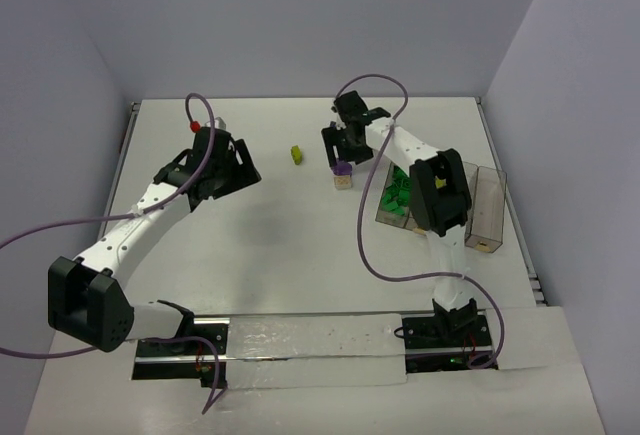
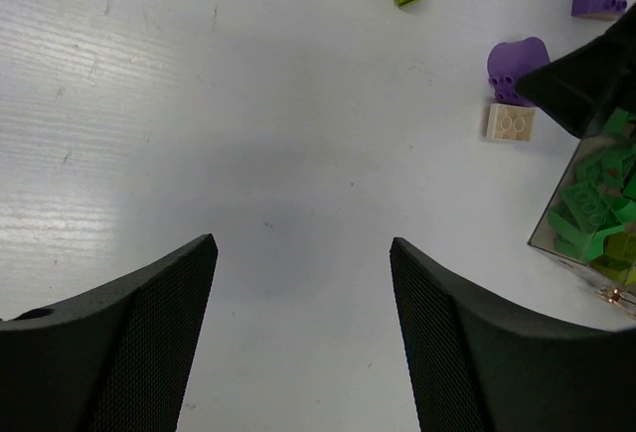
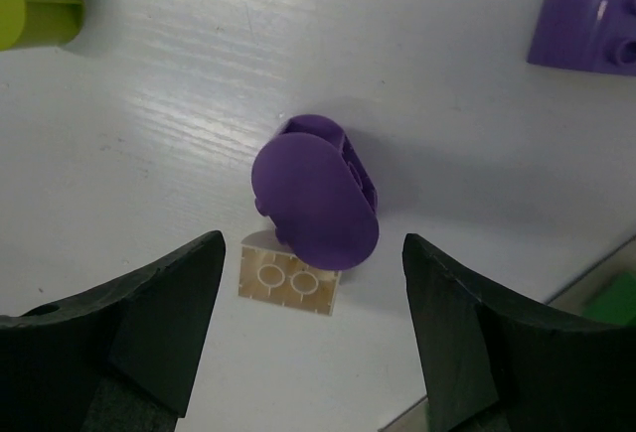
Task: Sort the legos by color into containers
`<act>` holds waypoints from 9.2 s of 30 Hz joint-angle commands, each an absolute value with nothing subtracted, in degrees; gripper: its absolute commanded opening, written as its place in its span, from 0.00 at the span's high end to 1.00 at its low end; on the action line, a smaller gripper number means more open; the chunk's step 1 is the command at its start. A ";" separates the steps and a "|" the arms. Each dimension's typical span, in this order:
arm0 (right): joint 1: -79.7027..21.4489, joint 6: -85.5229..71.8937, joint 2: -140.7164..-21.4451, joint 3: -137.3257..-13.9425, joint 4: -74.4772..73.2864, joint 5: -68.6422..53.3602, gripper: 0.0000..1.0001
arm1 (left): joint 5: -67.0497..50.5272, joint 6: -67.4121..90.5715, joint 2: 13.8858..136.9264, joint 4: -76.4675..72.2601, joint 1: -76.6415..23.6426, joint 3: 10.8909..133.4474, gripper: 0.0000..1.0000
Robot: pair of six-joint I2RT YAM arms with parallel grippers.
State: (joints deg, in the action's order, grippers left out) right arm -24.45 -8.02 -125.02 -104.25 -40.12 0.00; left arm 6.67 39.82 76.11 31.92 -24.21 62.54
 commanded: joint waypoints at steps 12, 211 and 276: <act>-25.40 -8.61 -129.47 -109.50 -39.59 3.07 0.64 | 4.75 40.17 74.53 29.69 -23.91 62.32 0.23; -13.89 -37.26 -152.57 -143.33 -34.73 -8.18 0.81 | 4.40 39.38 77.52 27.68 -26.10 60.47 0.24; -21.16 -39.10 -133.14 -115.95 -36.79 6.41 0.20 | 4.12 39.92 72.57 28.02 -26.19 58.52 0.24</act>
State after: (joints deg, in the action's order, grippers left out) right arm -20.14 -38.09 -130.45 -111.06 -32.86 2.53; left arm 4.05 40.06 74.04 28.47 -25.85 58.52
